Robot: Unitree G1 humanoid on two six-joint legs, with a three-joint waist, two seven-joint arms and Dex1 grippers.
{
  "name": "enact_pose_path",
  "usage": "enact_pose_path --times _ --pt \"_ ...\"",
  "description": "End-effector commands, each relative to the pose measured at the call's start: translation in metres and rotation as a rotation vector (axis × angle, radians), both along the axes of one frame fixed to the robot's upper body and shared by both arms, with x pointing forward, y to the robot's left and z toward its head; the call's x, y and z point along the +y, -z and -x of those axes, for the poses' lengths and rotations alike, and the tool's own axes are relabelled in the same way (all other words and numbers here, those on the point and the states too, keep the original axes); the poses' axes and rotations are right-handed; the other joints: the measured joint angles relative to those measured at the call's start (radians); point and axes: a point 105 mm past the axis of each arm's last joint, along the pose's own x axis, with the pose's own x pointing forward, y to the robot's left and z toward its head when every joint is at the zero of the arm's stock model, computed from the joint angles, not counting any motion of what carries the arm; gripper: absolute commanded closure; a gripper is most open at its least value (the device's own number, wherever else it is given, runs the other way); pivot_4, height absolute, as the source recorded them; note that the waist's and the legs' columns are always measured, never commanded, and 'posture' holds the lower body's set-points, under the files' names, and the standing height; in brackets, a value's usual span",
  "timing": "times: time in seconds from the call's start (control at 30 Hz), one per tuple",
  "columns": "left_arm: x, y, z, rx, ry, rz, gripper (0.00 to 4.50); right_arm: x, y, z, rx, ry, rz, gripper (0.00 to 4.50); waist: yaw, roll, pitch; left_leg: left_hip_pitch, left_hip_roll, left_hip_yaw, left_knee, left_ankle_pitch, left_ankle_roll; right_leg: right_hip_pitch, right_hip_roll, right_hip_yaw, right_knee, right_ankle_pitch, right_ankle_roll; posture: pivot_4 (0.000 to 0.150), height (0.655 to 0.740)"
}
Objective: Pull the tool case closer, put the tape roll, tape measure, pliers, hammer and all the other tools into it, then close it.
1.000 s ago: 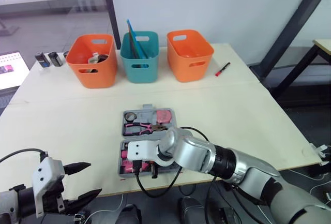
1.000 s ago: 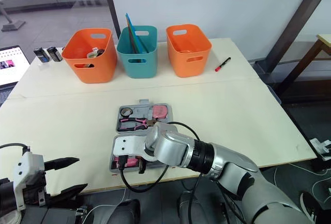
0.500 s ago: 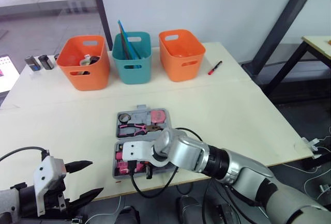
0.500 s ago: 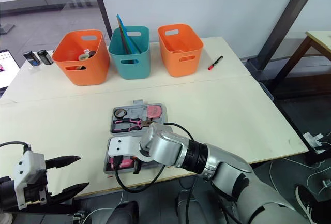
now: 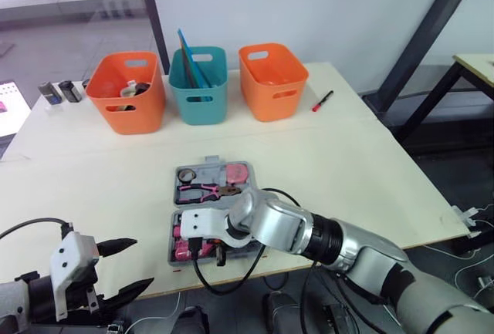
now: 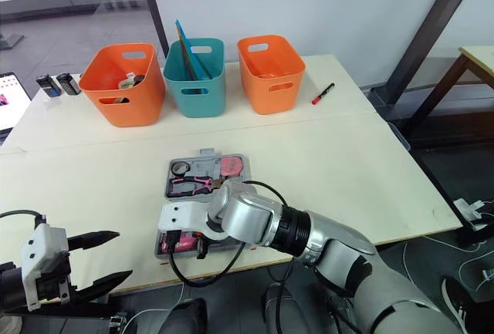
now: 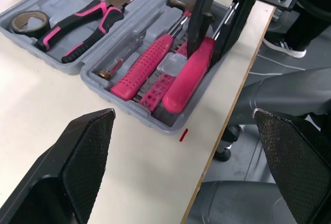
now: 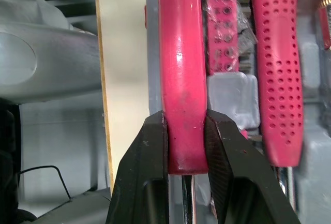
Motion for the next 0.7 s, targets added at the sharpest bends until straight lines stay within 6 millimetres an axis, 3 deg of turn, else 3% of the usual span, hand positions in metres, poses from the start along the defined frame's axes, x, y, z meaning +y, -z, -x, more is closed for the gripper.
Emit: enact_pose_path --times 0.03,0.67,0.7 --pt "-0.0008 -0.0044 -0.0006 -0.026 0.001 -0.009 0.0 0.0103 -0.0109 0.0036 -0.028 -0.045 -0.04 4.05 0.0 0.0 0.0 0.0 0.0 0.0 0.0 0.0 0.0 0.0 0.0 0.0 0.0 0.0 0.0 0.15 0.74" --pt "0.0002 -0.005 0.0006 -0.026 -0.007 -0.016 0.0 0.0183 -0.0018 0.004 -0.043 -0.079 -0.021 4.05 0.0 0.0 0.0 -0.001 0.0 0.0 0.0 0.0 0.0 -0.001 0.0 0.0 0.0 0.0 0.0 0.15 0.74" --pt "0.0002 -0.005 0.0006 -0.026 -0.007 -0.016 0.0 0.0187 -0.0029 0.0028 -0.048 -0.075 -0.024 3.55 0.0 0.0 0.0 -0.001 0.0 0.0 0.0 0.0 0.0 -0.001 0.0 0.0 0.0 0.0 0.0 0.15 0.74"
